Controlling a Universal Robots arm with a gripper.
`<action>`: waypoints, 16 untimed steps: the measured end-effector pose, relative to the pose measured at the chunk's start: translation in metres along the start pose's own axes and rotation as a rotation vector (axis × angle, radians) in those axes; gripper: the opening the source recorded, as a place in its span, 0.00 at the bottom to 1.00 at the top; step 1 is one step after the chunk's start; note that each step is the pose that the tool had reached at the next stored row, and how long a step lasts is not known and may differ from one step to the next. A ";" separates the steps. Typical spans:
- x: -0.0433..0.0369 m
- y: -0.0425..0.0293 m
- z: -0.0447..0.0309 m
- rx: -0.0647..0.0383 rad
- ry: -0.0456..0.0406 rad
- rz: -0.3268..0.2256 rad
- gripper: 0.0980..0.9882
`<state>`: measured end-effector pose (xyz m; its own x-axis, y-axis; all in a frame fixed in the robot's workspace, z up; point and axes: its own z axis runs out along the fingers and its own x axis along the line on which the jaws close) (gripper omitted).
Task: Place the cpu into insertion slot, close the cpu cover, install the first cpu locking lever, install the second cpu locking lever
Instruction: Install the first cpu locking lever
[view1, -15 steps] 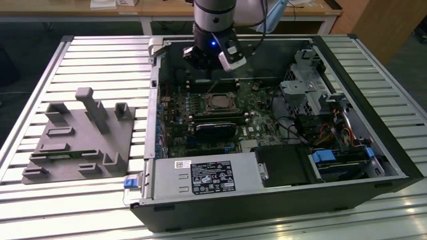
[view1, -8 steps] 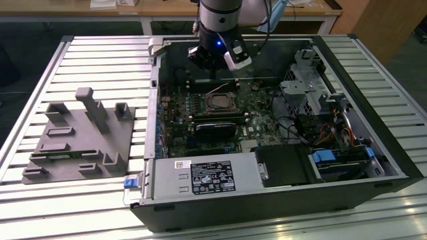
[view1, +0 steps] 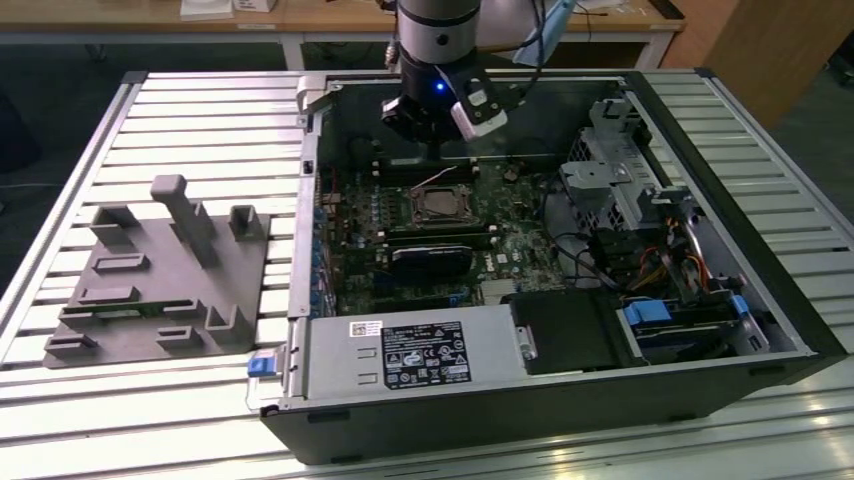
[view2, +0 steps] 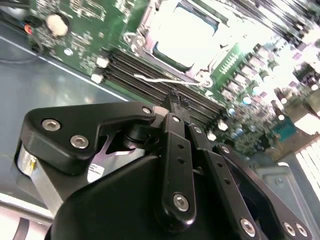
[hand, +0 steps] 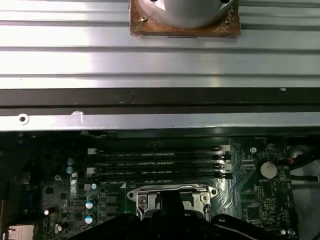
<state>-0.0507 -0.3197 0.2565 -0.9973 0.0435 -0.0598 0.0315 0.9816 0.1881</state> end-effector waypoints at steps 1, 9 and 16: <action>0.0000 -0.0001 0.0005 0.001 -0.0072 -0.001 0.01; 0.0006 -0.0018 0.0094 0.001 -0.0266 -0.005 0.01; 0.0008 -0.0025 0.0129 0.000 -0.0581 -0.011 0.01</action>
<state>-0.0507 -0.3196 0.2434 -0.9920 0.0435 -0.1187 0.0206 0.9821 0.1875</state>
